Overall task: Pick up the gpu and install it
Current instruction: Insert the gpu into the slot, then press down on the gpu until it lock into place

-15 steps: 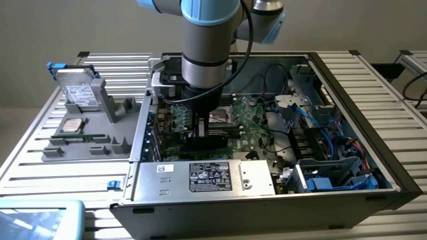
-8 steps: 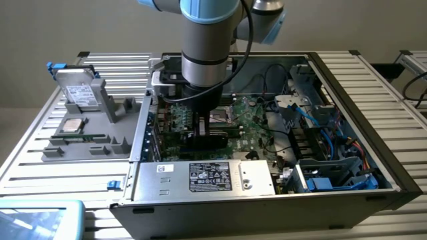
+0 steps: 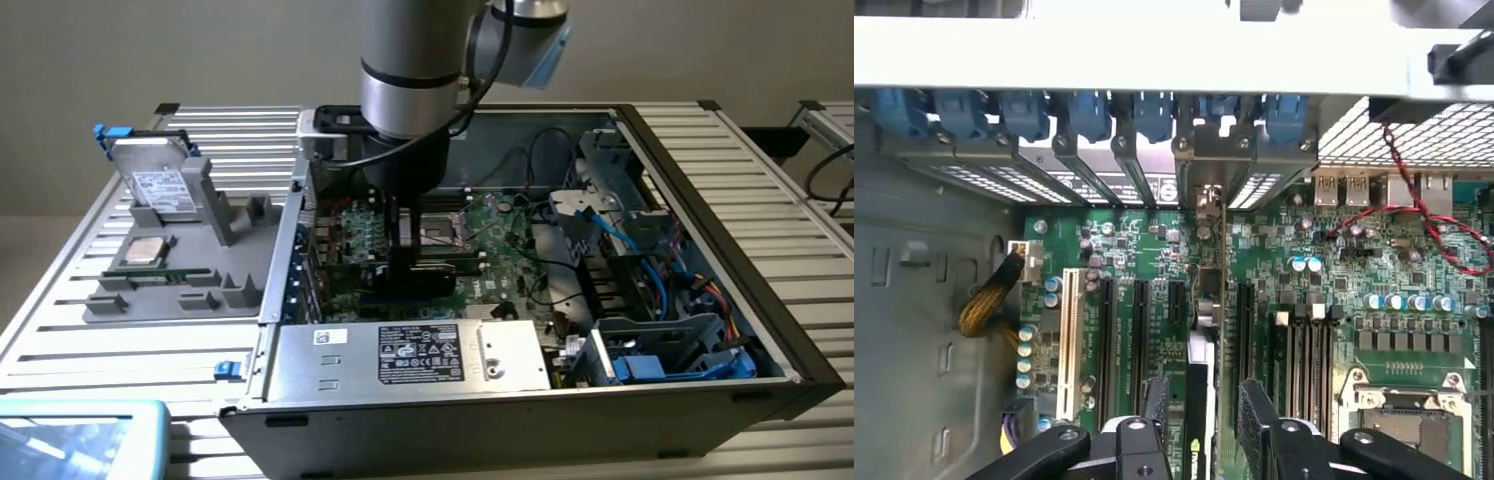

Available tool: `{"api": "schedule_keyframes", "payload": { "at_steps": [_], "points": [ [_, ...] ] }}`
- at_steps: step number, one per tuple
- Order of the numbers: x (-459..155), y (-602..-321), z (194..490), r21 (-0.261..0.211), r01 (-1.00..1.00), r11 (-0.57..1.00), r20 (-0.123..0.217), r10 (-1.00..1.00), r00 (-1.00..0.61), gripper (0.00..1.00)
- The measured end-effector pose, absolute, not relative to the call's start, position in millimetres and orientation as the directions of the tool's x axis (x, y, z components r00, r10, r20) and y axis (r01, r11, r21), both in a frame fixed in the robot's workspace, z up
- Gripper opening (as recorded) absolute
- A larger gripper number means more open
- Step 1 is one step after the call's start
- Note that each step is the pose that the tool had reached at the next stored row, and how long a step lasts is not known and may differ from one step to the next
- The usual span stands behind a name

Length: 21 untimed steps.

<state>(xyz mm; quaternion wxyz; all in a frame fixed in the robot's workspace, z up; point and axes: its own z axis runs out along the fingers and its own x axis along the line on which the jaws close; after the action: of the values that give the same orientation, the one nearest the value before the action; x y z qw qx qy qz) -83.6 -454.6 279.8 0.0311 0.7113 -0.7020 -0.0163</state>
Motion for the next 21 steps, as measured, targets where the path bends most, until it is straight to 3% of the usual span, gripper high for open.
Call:
{"api": "schedule_keyframes", "payload": {
  "at_steps": [6,18,21],
  "points": [
    [-84,-455,306,0.067,-0.998,-0.012,0.023,-1.0,0.013,0.43],
    [-84,-455,309,0.067,-0.998,-0.013,0.023,-1.0,0.014,0.43],
    [-84,-455,309,0.067,-0.998,-0.013,0.023,-1.0,0.015,0.34]
  ]
}}
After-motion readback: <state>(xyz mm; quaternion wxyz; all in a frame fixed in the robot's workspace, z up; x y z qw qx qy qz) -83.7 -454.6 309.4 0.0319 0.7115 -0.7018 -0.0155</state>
